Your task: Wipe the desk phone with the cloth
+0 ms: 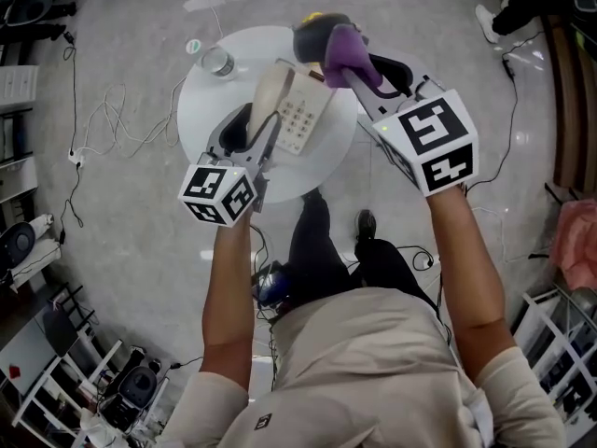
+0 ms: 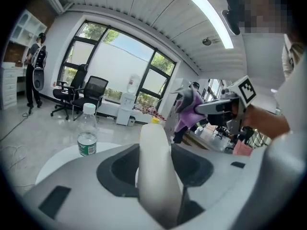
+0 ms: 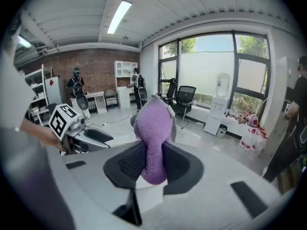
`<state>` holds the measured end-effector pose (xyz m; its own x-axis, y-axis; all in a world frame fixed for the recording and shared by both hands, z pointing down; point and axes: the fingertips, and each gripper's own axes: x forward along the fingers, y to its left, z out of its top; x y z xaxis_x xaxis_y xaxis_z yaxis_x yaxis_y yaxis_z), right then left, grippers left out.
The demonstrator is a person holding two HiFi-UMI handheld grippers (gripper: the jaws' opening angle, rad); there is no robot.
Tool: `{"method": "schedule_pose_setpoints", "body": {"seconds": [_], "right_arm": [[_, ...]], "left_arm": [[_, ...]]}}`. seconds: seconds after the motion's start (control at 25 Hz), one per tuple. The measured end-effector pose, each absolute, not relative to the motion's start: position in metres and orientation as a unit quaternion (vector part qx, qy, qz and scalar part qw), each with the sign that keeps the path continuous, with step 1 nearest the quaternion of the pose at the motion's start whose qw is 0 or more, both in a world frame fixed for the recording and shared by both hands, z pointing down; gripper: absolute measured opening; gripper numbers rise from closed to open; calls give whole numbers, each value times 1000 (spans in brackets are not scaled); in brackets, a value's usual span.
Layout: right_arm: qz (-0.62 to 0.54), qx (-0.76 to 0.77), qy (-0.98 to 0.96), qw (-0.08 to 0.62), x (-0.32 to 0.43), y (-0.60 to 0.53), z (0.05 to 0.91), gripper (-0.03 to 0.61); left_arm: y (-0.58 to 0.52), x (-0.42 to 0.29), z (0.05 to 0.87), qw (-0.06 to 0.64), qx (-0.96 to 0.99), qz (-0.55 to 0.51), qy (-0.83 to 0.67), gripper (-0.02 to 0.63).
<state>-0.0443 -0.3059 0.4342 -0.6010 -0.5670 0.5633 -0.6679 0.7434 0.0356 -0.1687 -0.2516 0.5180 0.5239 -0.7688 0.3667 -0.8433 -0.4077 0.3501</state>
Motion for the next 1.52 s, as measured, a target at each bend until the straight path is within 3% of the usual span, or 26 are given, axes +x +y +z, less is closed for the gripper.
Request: {"method": "schedule_pose_setpoints", "body": {"seconds": [0.32,1.52], "right_arm": [[128,375,-893,213,-17,-292,433,83],[183,400,-863,249,45,-239,473,83]], "left_arm": [[-271,-179,561,225,828,139,-494,201],[-299,-171,665,166,822,268,-475,202]]}}
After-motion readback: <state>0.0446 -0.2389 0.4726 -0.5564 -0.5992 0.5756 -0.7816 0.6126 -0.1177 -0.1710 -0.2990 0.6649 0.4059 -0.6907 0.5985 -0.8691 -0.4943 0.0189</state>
